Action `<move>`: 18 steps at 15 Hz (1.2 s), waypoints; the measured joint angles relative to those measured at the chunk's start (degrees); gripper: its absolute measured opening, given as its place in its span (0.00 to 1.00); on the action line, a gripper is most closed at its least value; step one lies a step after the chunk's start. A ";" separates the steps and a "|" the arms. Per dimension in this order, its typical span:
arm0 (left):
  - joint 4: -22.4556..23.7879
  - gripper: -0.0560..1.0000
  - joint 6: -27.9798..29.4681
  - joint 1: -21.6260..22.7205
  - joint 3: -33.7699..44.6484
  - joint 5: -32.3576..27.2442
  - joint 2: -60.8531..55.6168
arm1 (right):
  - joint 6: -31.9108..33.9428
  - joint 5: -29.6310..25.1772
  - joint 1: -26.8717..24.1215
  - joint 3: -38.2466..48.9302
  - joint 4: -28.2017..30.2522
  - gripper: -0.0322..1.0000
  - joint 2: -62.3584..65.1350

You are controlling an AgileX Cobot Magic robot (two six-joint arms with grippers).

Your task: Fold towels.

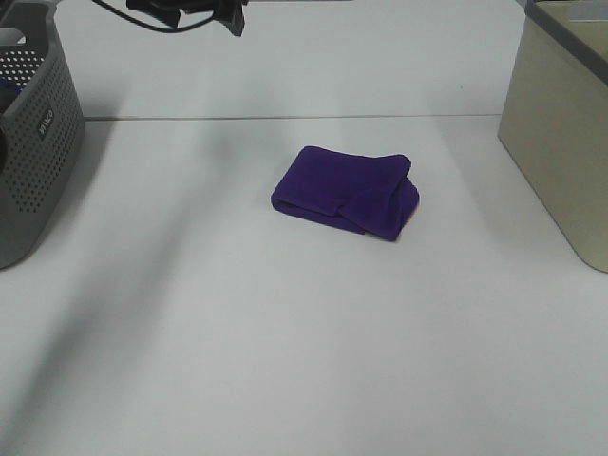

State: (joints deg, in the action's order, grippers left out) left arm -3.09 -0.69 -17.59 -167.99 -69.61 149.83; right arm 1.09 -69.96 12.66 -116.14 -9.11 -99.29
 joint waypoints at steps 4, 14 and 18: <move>-2.41 0.82 -0.17 -0.23 4.30 0.06 -8.71 | 0.06 0.00 0.00 2.52 1.15 0.79 5.04; 5.90 0.81 -5.56 7.45 69.84 -0.57 -54.95 | -0.52 0.00 0.00 27.90 9.11 0.79 26.41; 4.93 0.81 -6.42 22.35 79.47 -0.34 -69.56 | -0.52 0.00 0.00 39.88 9.11 0.79 41.14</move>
State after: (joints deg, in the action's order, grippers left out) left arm 1.83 -7.10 4.76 -88.52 -69.96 80.27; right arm 0.57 -69.96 12.66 -76.26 0.00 -58.16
